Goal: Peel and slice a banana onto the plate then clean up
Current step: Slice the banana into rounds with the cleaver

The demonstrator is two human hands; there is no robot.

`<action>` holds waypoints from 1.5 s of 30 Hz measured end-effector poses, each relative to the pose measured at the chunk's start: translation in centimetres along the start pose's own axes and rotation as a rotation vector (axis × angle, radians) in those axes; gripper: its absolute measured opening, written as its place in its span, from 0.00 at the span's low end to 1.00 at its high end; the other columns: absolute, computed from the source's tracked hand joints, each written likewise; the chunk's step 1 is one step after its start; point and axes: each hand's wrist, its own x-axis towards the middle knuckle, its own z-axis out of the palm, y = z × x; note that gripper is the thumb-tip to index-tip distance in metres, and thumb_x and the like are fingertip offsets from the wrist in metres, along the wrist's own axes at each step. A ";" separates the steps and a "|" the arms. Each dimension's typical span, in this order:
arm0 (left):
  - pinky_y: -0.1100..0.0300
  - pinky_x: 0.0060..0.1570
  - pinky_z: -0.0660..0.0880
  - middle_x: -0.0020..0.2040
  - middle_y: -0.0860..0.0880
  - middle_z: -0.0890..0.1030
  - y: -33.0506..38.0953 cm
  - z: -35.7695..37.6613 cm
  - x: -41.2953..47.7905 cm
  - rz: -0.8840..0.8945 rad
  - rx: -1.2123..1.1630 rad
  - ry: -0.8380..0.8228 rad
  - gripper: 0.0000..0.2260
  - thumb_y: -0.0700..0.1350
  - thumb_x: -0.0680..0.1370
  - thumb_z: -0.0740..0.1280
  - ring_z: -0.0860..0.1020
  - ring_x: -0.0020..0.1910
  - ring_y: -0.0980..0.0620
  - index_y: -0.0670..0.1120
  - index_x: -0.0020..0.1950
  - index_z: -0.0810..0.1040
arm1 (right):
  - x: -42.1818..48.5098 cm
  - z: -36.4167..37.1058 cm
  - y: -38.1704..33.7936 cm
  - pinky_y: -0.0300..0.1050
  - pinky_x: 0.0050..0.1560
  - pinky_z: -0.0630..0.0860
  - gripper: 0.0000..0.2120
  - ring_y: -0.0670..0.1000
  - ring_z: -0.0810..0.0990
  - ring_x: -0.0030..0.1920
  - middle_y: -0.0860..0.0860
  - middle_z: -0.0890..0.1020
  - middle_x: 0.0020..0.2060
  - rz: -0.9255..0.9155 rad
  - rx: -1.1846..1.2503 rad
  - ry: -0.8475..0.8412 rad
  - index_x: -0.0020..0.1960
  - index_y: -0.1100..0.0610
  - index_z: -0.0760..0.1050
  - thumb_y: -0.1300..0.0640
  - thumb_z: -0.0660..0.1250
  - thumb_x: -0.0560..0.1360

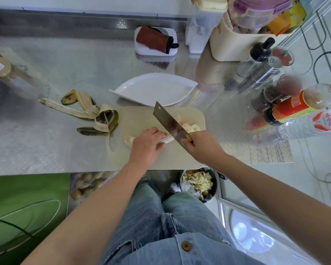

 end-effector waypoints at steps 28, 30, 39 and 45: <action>0.54 0.39 0.76 0.46 0.47 0.80 -0.1 0.0 -0.1 0.019 -0.047 0.016 0.12 0.42 0.69 0.76 0.77 0.43 0.48 0.44 0.50 0.81 | -0.4 0.2 -0.7 0.42 0.26 0.57 0.20 0.48 0.66 0.27 0.49 0.66 0.26 0.036 0.011 -0.035 0.32 0.54 0.62 0.51 0.57 0.81; 0.53 0.38 0.77 0.45 0.47 0.80 -0.1 0.0 -0.1 0.013 -0.048 0.015 0.11 0.42 0.69 0.76 0.77 0.42 0.47 0.44 0.50 0.81 | -0.4 0.8 -0.7 0.42 0.26 0.58 0.17 0.53 0.70 0.30 0.50 0.67 0.27 0.039 0.022 -0.035 0.36 0.58 0.67 0.51 0.57 0.81; 0.55 0.37 0.74 0.45 0.47 0.79 -0.1 0.0 -0.2 0.011 -0.053 0.035 0.11 0.41 0.69 0.75 0.77 0.42 0.47 0.44 0.49 0.80 | -0.2 2.4 -0.6 0.43 0.27 0.57 0.20 0.54 0.69 0.32 0.50 0.66 0.27 0.048 0.066 -0.023 0.32 0.55 0.62 0.51 0.57 0.81; 0.57 0.37 0.72 0.44 0.48 0.80 -0.2 0.3 -0.1 0.002 -0.051 0.042 0.11 0.41 0.68 0.76 0.78 0.42 0.47 0.44 0.48 0.81 | -0.1 0.5 -0.3 0.45 0.32 0.63 0.16 0.54 0.70 0.30 0.51 0.69 0.27 -0.011 0.135 0.045 0.35 0.57 0.68 0.51 0.58 0.80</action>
